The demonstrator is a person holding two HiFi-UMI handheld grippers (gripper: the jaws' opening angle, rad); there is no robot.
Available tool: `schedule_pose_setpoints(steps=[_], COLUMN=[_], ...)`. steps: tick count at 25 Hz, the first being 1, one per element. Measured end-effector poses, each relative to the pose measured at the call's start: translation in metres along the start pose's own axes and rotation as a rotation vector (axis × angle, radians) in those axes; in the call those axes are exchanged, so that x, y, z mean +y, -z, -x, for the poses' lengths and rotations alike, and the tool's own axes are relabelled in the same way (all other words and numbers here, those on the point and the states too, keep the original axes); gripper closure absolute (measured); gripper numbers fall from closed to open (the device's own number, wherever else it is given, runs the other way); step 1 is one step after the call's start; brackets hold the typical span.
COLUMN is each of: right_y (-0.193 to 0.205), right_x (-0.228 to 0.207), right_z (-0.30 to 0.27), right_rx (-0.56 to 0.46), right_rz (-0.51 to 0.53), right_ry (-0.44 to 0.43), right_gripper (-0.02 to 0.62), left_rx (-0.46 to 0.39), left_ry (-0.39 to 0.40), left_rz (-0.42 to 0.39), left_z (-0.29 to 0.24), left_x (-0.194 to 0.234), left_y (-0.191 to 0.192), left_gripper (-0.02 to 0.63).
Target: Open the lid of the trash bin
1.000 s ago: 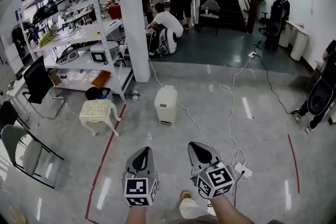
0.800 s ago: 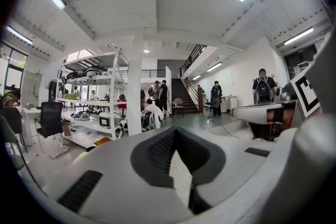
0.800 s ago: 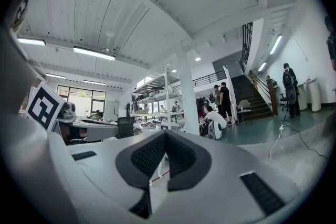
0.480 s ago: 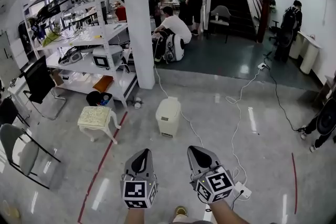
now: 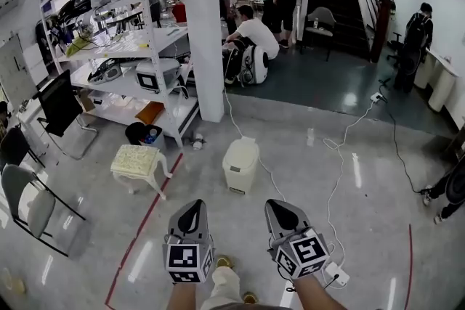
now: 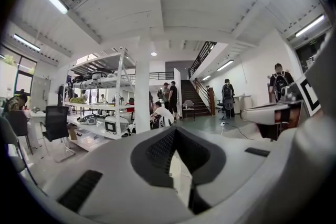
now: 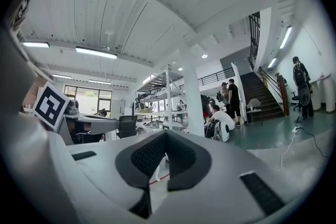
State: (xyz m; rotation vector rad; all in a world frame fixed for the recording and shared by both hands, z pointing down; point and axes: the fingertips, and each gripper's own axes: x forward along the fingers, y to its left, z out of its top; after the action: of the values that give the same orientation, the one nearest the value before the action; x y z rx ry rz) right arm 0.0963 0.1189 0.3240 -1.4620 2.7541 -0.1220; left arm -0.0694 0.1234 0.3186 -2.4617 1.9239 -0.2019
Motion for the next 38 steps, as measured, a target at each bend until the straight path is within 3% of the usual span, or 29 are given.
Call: schedule_pose_setpoints(steps=[12,24,38], right_y=[0.012,0.007,0.005], right_x=[-0.053,-0.082,-0.127], right_z=[-0.086,-0.207,-0.303], right_rx=[0.02,0.027,0.043], right_rz=[0.005,-0.02,-0.008], right_ry=[0.034,0.061,0.169], right_gripper=[0.563,0.563,0.563], left_rx=[-0.003,0.029,0.011], left_ry=[0.06,0.113,0.209], left_rz=[0.017,0.018,0.036], left_z=[-0.114,-0.22,-0.325], left_x=[0.021,0.084,0.131], left_y=[0.01,0.007,0.007], left_gripper=[0.606,0.606,0.606])
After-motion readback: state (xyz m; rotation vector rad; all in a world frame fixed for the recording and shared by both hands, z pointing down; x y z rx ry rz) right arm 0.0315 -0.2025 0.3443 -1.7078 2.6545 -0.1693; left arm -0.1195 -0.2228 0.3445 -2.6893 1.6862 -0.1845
